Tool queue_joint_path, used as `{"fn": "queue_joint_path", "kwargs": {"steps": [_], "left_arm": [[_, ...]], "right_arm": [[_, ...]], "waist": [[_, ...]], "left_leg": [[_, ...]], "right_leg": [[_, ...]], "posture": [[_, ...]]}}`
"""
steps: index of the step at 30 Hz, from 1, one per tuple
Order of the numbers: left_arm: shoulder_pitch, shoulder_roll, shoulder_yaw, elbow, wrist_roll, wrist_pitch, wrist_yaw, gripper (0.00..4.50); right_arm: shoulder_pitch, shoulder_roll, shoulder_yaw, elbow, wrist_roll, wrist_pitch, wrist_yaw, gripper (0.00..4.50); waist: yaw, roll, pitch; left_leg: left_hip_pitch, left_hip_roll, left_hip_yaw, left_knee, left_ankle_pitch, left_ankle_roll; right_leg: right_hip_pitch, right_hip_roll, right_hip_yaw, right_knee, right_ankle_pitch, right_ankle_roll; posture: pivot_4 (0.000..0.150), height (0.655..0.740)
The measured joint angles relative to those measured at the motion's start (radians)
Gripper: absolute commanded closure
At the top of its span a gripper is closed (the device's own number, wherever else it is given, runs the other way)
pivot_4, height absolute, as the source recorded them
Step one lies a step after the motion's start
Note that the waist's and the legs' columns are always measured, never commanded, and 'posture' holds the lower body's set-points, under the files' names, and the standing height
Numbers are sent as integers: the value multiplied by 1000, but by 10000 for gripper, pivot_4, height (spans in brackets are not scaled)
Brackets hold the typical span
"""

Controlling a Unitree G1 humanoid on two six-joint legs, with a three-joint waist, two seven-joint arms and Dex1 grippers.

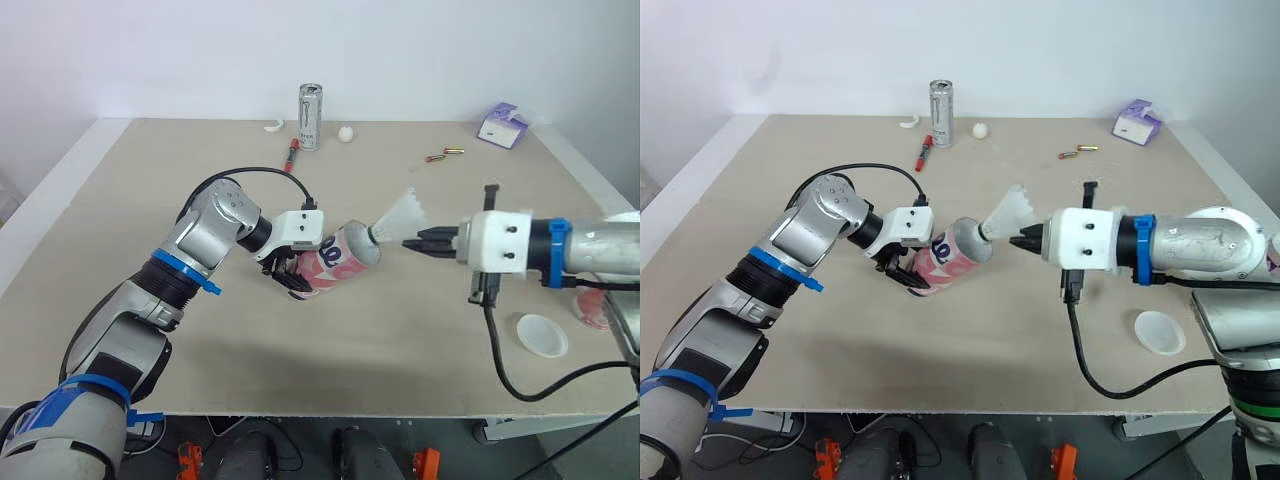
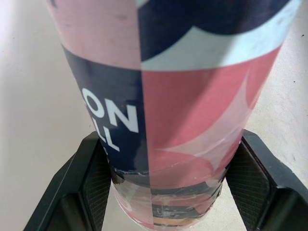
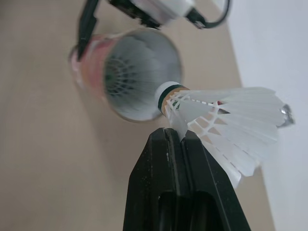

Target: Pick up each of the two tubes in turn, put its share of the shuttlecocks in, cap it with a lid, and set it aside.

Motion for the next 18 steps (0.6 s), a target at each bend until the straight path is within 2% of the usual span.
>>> {"fn": "queue_joint_path", "kwargs": {"steps": [4,5,6,7,10,14,15,18], "left_arm": [[0,0,0,0,0,1,0,12912],[0,0,0,0,0,2,0,12912],[0,0,0,-1,0,3,1,12912],[0,0,0,-1,0,3,1,12912],[1,-1,0,-1,0,6,6,12912],[1,0,0,-1,-1,6,8,12912],[1,0,0,-1,-1,6,8,12912],[1,-1,0,-1,-1,6,9,12912]], "right_arm": [[-15,10,40,-3,1,-3,12,44299],[-25,18,48,-8,5,4,12,38300],[-34,21,55,-13,7,9,12,36421],[-42,22,61,-20,8,13,12,30840],[-57,28,63,-24,31,39,13,17826],[-92,32,42,-42,115,119,10,2283],[-96,40,23,-45,150,153,3,1030],[-125,42,-17,-33,228,241,-12,1030]], "waist": [[0,0,0],[0,0,0],[0,0,0],[0,0,0],[0,0,0],[0,0,0],[0,0,0],[0,0,0]], "left_leg": [[0,0,0,0,0,0],[0,0,0,0,0,0],[0,0,0,0,0,0],[0,0,0,0,0,0],[0,0,0,0,0,0],[0,0,0,0,0,0],[0,0,0,0,0,0],[0,0,0,0,0,0]], "right_leg": [[0,0,0,0,0,0],[0,0,0,0,0,0],[0,0,0,0,0,0],[0,0,0,0,0,0],[0,0,0,0,0,0],[0,0,0,0,0,0],[0,0,0,0,0,0],[0,-1,0,0,2,-3]], "posture": [[1500,7400],[1500,7400],[1500,7400],[1500,7400],[1500,7400],[1500,7400],[1500,7400],[1500,7400]]}}
